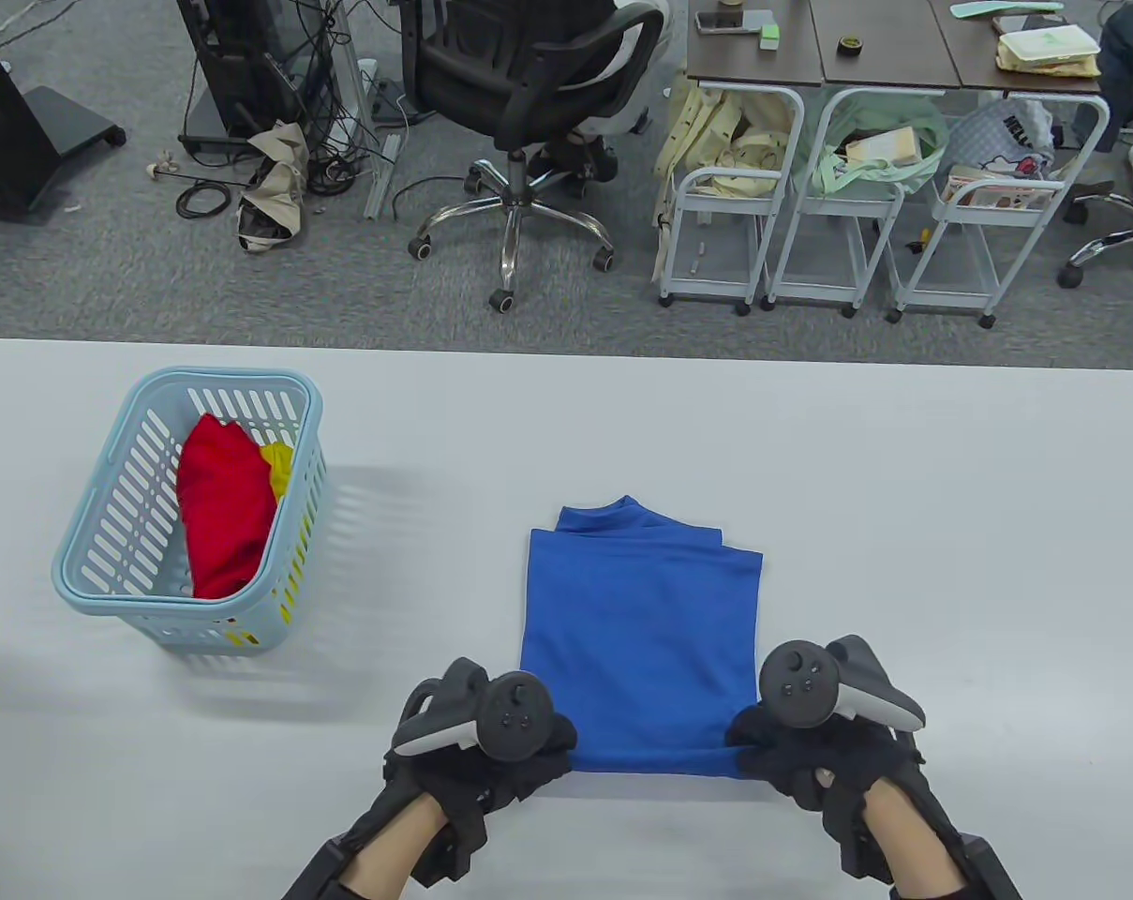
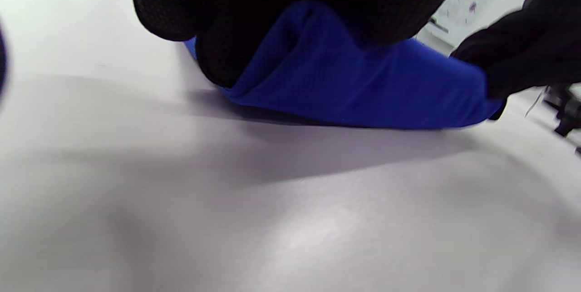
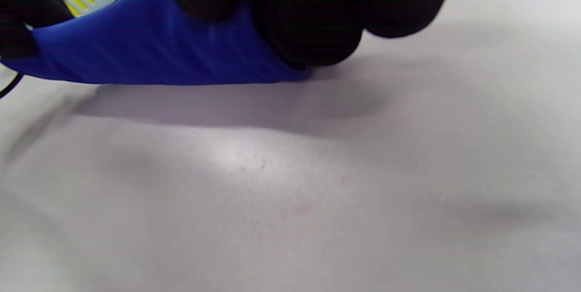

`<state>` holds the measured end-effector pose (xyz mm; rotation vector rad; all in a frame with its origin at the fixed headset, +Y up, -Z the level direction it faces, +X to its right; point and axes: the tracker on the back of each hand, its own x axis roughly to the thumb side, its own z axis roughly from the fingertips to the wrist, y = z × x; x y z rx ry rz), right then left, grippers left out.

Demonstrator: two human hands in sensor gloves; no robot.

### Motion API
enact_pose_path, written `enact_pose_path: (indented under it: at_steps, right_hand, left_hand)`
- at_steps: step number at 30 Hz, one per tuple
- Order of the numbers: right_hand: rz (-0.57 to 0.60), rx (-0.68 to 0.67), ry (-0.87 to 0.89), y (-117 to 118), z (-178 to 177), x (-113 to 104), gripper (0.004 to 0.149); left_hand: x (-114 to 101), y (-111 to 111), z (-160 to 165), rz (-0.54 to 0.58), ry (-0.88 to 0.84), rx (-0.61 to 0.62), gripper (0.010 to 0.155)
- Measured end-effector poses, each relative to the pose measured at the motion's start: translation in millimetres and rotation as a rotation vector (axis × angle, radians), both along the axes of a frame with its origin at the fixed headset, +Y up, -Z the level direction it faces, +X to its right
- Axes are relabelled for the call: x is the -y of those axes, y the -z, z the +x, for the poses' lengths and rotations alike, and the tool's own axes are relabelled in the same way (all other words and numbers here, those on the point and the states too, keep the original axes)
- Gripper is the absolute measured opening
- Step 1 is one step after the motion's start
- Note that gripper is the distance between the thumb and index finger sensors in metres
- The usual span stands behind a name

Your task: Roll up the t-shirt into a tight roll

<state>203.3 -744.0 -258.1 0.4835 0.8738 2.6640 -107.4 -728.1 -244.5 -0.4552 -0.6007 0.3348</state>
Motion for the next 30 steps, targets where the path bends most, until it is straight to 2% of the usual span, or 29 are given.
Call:
enact_pose_path:
  at_steps: [2,4,6,8,10,12,13,15,16,17,19,21,22,24,25,27,28,30]
  right_hand:
    - [0.004,0.035,-0.056,2.2,0.7,6.1,0.042]
    - [-0.024,0.029,-0.095,2.4,-5.0,15.1,0.042]
    - [0.014,0.034,-0.14,1.2,-8.7,13.2,0.042]
    - [0.029,0.036,-0.163,-0.2,-10.0,12.9,0.042]
    - [0.021,0.043,-0.158,0.4,-9.4,12.4,0.042]
    - [0.015,0.051,-0.153,0.9,-8.7,12.7,0.042]
    - [0.015,0.054,-0.154,1.0,-8.5,12.7,0.042]
    - [0.029,0.076,-0.18,0.5,-8.2,10.8,0.042]
    - [0.065,0.118,-0.238,-0.1,-6.5,8.6,0.044]
    - [0.093,0.138,-0.282,-0.5,-5.1,6.3,0.045]
    - [0.19,0.169,-0.382,-3.5,-2.0,-6.8,0.043]
    - [0.217,0.103,-0.303,-5.6,-4.0,-16.4,0.044]
    - [0.206,0.035,-0.2,-7.1,-8.3,-18.9,0.045]
    - [0.18,-0.053,-0.094,-10.9,-19.5,-14.5,0.048]
    - [0.158,-0.103,-0.127,-12.9,-27.1,-6.5,0.053]
    - [0.101,-0.162,-0.315,-17.6,-40.3,14.1,0.07]
    - [0.161,-0.159,-0.369,-19.1,-44.3,12.9,0.073]
    - [0.182,-0.156,-0.374,-17.8,-46.7,11.7,0.07]
  left_hand:
    - [2.0,1.9,2.5,0.092,0.076,-0.038,0.044]
    - [12.7,4.4,9.9,0.25,0.331,-0.031,0.043]
    - [18.4,5.0,13.1,0.333,0.498,-0.025,0.042]
    - [11.9,2.4,12.8,0.365,0.483,-0.048,0.047]
    - [-3.6,-5.8,12.7,0.383,0.354,-0.071,0.049]
    - [-9.7,-13.5,15.4,0.403,0.257,-0.028,0.049]
    - [-8.1,-16.1,18.9,0.379,0.217,0.033,0.049]
    - [7.6,-16.5,27.7,0.262,0.209,0.108,0.053]
    - [19.8,-15.8,32.7,0.193,0.271,0.147,0.055]
    - [23.0,-15.4,34.7,0.177,0.316,0.163,0.059]
    - [19.9,-14.1,36.7,0.247,0.323,0.164,0.059]
    - [21.0,-14.9,35.5,0.216,0.311,0.152,0.06]
    - [21.3,-14.7,34.7,0.221,0.309,0.153,0.06]
    - [21.6,-13.6,32.6,0.212,0.303,0.148,0.061]
    - [21.9,-13.0,32.1,0.208,0.299,0.147,0.062]
    - [22.9,-12.5,32.0,0.213,0.31,0.147,0.065]
    - [23.5,-12.8,32.6,0.225,0.329,0.147,0.067]
    - [23.8,-13.8,34.1,0.261,0.375,0.154,0.07]
